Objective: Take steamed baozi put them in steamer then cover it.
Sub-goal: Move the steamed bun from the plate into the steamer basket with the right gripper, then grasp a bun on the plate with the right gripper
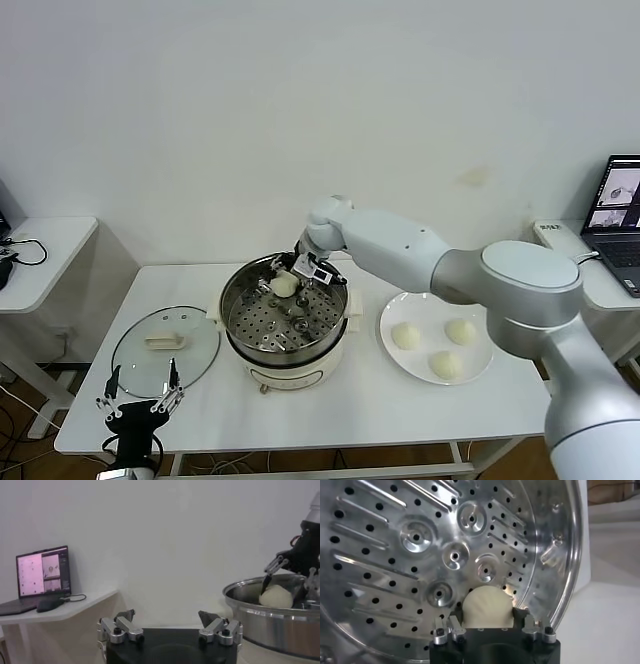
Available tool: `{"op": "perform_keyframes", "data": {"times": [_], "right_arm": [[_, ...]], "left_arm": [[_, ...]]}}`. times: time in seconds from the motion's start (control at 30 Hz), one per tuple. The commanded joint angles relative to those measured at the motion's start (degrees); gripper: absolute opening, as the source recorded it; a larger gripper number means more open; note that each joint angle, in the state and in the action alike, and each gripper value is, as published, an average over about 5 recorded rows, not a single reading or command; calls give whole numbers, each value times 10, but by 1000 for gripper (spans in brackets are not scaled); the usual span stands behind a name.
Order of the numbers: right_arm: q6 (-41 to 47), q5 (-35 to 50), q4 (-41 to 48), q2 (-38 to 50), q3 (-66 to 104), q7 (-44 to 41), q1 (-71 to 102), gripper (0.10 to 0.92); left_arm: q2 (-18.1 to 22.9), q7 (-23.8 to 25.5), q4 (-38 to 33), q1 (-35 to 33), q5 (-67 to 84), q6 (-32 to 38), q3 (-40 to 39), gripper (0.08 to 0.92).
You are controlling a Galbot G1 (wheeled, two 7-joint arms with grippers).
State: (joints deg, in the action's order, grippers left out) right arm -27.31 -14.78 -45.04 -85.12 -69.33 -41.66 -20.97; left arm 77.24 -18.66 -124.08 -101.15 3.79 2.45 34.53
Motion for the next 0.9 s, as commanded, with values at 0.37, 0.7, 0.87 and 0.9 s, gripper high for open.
{"op": "perform_keyframes", "data": {"times": [0.37,0.7,0.87,0.9], "right_arm": [[145,197,-136,78,-34,-67,-105,823],[444,324,-346,257,-31,-81,-160,823],[504,344,-440,375,-20,-79,-143,823],[509,340,-456,398,-17,-80,-138,823]], "left_arm": [[1,0,-13,-3,-2,-4,-1,823],[-12,-3,-30,-6,9,-30,1,823],[-21,-4,-39,-7,14,-43,0,823],[-23,-4,-39,-7,14,-44,0,823]]}}
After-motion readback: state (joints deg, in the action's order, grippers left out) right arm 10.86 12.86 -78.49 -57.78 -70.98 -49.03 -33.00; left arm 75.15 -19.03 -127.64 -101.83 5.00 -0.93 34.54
